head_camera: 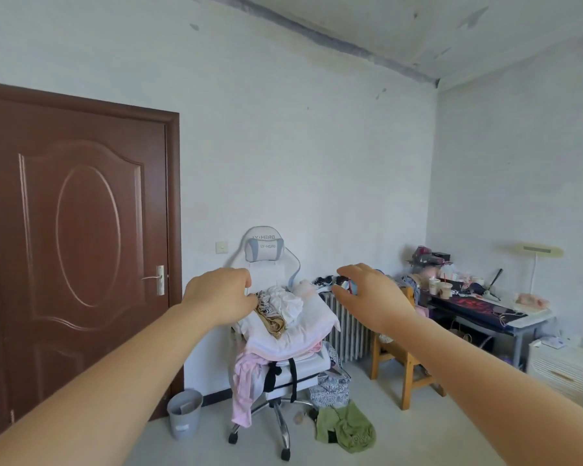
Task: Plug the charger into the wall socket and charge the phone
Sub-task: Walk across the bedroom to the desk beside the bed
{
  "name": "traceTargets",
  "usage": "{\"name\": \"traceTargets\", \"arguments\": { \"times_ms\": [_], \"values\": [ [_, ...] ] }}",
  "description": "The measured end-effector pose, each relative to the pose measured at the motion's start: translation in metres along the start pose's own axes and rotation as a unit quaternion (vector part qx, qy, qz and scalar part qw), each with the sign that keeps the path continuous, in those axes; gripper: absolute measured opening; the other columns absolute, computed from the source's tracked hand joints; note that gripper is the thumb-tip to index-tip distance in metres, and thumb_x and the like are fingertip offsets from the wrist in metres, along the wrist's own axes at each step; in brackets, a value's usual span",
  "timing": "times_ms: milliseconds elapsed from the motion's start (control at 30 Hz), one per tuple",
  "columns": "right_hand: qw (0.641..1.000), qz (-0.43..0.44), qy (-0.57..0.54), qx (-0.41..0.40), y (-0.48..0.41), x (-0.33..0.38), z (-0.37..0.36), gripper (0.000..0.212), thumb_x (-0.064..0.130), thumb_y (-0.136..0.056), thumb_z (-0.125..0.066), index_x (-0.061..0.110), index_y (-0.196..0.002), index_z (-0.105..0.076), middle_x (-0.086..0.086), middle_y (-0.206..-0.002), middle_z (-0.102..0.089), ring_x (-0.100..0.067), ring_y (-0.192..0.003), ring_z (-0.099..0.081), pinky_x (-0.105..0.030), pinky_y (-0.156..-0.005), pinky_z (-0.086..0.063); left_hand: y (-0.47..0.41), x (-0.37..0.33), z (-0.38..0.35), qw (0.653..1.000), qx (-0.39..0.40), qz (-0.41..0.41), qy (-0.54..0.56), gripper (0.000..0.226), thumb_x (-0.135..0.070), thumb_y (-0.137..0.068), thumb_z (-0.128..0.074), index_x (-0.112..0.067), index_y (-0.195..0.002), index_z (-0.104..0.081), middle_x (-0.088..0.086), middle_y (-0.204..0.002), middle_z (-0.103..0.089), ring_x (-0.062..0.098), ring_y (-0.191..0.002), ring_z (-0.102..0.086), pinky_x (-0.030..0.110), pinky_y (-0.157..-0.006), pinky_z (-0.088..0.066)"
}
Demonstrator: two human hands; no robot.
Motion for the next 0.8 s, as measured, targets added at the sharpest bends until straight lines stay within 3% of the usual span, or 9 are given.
{"name": "traceTargets", "arguments": {
  "times_ms": [200,400,600,800],
  "values": [
    [1.0,-0.008,0.027,-0.013,-0.078,-0.06,-0.054,0.046,0.04,-0.092,-0.046,0.018,-0.133,-0.048,-0.004,-0.133,-0.054,-0.024,-0.115,-0.053,-0.034,-0.086,-0.045,-0.105,-0.007,-0.064,1.0,-0.013,-0.026,-0.007,0.035,-0.039,-0.088,-0.047,-0.027,-0.119,-0.056,-0.007,-0.122,-0.061,0.019,-0.109,-0.056,0.03,-0.08,-0.041],
    [0.998,-0.024,0.06,-0.024,-0.179,-0.152,-0.091,0.046,0.041,-0.091,-0.045,0.021,-0.133,-0.048,-0.001,-0.133,-0.054,-0.024,-0.114,-0.053,-0.036,-0.085,-0.046,-0.236,-0.037,-0.117,0.998,-0.029,-0.053,-0.019,0.04,-0.04,-0.089,-0.046,-0.025,-0.126,-0.054,-0.007,-0.123,-0.06,0.019,-0.11,-0.057,0.03,-0.083,-0.043],
    [0.995,-0.048,0.088,-0.014,-0.258,-0.236,-0.116,0.047,0.042,-0.092,-0.044,0.021,-0.134,-0.046,-0.003,-0.137,-0.052,-0.025,-0.116,-0.053,-0.039,-0.094,-0.044,-0.352,-0.072,-0.159,0.997,-0.043,-0.066,0.016,0.039,-0.038,-0.09,-0.048,-0.023,-0.125,-0.055,-0.005,-0.124,-0.06,0.02,-0.11,-0.057,0.033,-0.085,-0.047],
    [0.987,-0.089,0.133,-0.009,-0.301,-0.322,-0.146,0.045,0.043,-0.093,-0.042,0.022,-0.132,-0.049,-0.002,-0.132,-0.055,-0.024,-0.115,-0.053,-0.04,-0.092,-0.046,-0.452,-0.126,-0.224,0.991,-0.043,-0.121,0.047,0.036,-0.038,-0.089,-0.047,-0.024,-0.121,-0.056,-0.004,-0.119,-0.062,0.02,-0.106,-0.057,0.03,-0.076,-0.042]
  ]
}}
Point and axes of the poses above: each hand's wrist, its own y-axis away from the middle knuckle, its own z-axis out of the back of the hand, x = y × z, the point moved 8 cm from there along -y, towards the middle knuckle
